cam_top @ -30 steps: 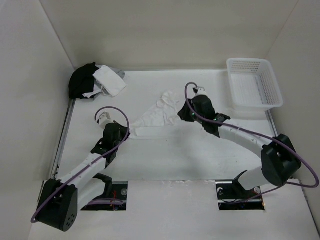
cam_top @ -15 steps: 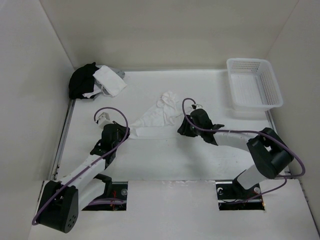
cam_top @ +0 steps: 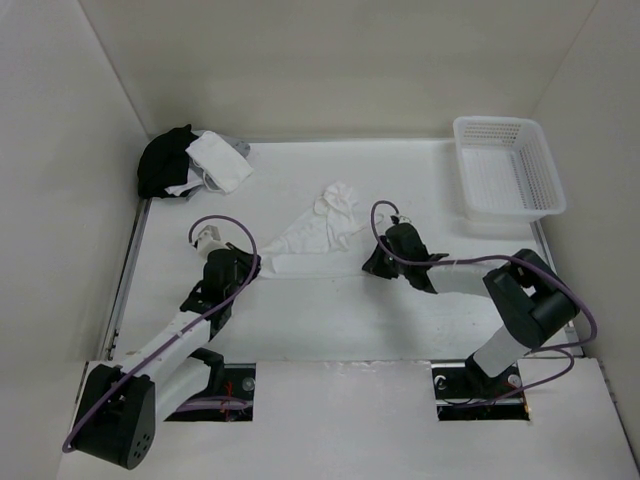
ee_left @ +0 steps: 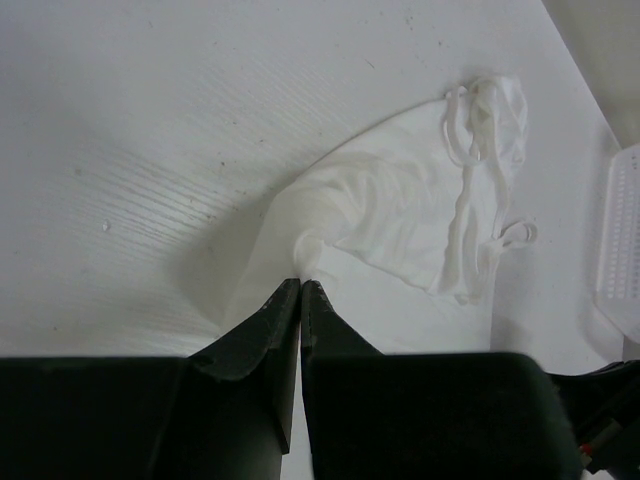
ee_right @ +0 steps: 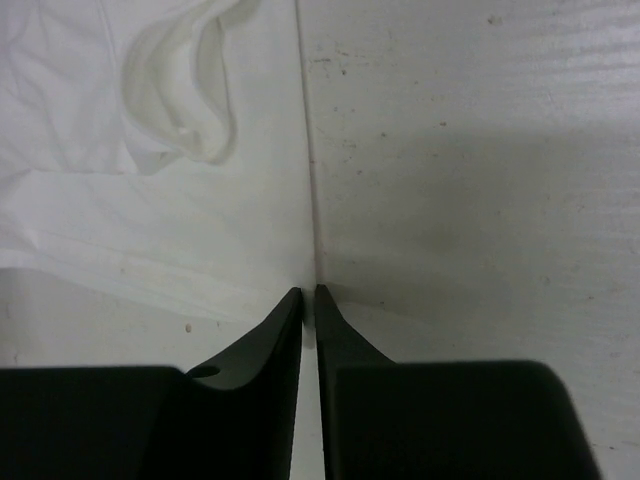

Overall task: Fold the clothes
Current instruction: Flatten the tank top out

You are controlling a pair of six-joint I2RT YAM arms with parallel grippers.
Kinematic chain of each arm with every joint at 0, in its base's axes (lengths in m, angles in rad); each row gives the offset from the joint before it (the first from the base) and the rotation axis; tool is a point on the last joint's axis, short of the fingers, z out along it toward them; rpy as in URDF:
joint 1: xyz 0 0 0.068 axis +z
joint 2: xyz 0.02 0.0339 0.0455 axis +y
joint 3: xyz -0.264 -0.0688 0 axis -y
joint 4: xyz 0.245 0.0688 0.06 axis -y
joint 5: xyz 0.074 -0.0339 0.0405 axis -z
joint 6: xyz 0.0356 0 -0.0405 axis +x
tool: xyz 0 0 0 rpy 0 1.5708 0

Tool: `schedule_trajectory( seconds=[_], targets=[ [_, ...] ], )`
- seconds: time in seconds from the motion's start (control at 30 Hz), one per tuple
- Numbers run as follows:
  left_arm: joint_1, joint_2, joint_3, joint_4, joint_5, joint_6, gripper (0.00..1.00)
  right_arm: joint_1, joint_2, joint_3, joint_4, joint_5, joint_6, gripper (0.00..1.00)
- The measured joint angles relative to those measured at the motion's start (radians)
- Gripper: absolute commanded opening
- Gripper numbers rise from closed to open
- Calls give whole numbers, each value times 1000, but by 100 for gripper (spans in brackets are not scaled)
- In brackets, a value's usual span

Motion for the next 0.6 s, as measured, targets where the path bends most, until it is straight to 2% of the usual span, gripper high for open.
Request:
schedule_trajectory(
  seconds=[0.07,0.17,0.27,0.33,0.43,0.6],
  targets=[
    [-1,0,0,0,0,0,2,0,0,-3,-1,-7,8,0],
    [-3,-2,5,-5,1,0,0,0,-40,-13,-12,-11,10,0],
    [-14,-33,45,-38,4,1,0,0,-232,-23,-93,-5,-2,0],
    [-38,-93,116,-93,3,8,0,0,-455,4,-184,26,-33,0],
    [-78,-208,280,-126,-12,33,0,7,-728,145,-308,97,-92,0],
    [-100,-359,506,-94,-57,62,0,100,-951,491,-422,236,-190,0]
  ],
)
